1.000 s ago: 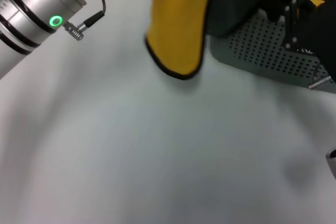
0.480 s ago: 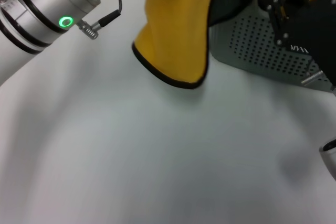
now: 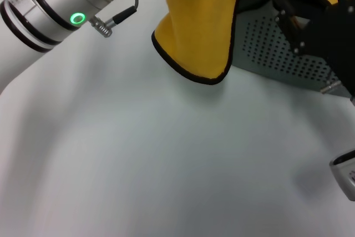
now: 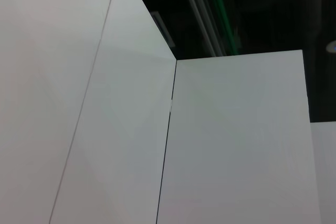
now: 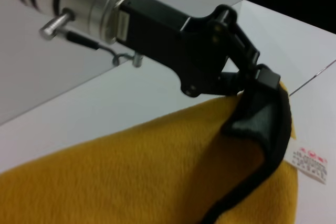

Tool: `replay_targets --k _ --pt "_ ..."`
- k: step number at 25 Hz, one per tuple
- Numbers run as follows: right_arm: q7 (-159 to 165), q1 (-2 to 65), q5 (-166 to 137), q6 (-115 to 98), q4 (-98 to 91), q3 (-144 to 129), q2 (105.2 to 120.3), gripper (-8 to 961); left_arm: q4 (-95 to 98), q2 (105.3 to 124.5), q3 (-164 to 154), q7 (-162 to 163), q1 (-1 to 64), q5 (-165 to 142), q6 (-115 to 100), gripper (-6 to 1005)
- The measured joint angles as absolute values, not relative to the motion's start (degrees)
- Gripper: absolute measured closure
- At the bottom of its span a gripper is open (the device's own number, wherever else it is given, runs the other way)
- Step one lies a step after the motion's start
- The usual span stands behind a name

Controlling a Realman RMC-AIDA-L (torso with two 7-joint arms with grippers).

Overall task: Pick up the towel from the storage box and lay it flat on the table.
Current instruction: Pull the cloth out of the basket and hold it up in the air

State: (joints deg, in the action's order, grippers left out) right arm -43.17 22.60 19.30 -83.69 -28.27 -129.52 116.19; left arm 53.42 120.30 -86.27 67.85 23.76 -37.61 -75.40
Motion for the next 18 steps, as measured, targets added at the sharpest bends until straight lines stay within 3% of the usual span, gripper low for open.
replay_targets --k 4,18 --pt "-45.8 21.9 20.1 -83.7 -28.2 -129.5 116.19 452 53.4 120.26 -86.2 67.8 23.8 -37.3 -75.3 982" --pt "-48.5 22.5 20.7 -85.0 -30.2 -134.7 116.19 456 52.6 120.29 -86.3 67.1 23.8 -37.3 -75.0 981"
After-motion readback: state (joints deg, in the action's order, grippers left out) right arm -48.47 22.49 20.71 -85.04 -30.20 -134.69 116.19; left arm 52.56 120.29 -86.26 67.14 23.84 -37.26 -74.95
